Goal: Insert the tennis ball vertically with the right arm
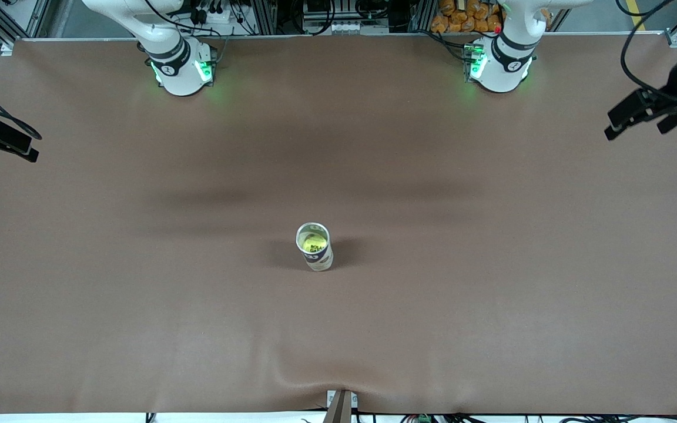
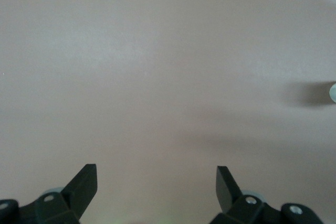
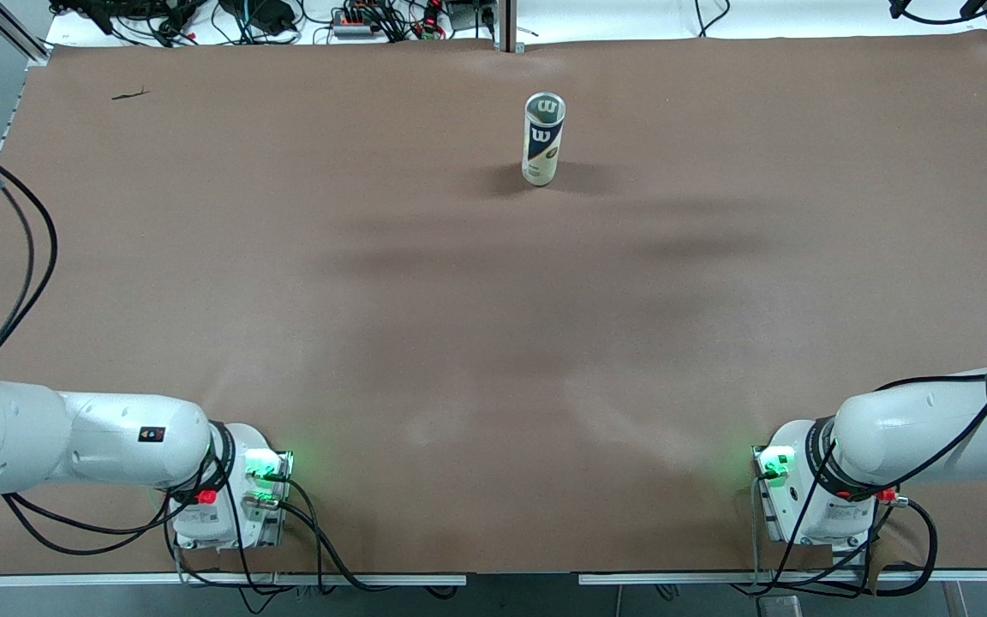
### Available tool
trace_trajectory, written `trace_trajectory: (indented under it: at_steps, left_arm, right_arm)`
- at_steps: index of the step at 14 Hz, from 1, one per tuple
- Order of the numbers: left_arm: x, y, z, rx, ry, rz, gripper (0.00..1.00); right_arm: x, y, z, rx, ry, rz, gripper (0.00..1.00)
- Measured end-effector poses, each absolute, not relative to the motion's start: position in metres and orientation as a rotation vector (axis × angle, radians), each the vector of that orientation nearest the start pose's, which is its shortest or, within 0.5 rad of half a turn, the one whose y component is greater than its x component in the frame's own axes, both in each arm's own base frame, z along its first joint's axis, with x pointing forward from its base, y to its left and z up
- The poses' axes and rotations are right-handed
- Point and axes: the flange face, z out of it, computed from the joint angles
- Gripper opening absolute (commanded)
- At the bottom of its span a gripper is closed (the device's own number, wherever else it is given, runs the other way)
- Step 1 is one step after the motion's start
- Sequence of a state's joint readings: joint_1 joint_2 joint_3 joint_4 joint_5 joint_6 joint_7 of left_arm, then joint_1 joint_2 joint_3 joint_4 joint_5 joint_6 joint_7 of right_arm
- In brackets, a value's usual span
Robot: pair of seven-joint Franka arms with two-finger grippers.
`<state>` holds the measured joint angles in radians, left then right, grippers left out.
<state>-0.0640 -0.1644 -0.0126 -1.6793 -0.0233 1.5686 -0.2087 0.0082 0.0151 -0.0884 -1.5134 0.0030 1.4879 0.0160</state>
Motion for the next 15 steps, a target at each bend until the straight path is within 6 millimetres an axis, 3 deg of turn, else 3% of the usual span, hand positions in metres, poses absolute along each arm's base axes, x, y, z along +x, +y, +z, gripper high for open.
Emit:
trace_trajectory:
  at_steps: [4,7,10,15]
  left_arm:
    - [0.482,-0.047,0.650,-3.163,-0.183,-0.039,1.00]
    - [0.475,-0.044,0.653,-3.162,-0.160,-0.025,1.00]
    - [0.475,-0.034,0.661,-3.116,-0.022,-0.051,1.00]
    - [0.476,-0.037,0.664,-3.103,0.014,-0.061,1.00]
  right_arm:
    - [0.549,-0.044,0.636,-3.134,0.153,0.064,1.00]
    - [0.549,-0.044,0.636,-3.134,0.153,0.063,1.00]
    - [0.549,-0.044,0.636,-3.134,0.154,0.063,1.00]
    - [0.549,-0.044,0.636,-3.134,0.156,0.063,1.00]
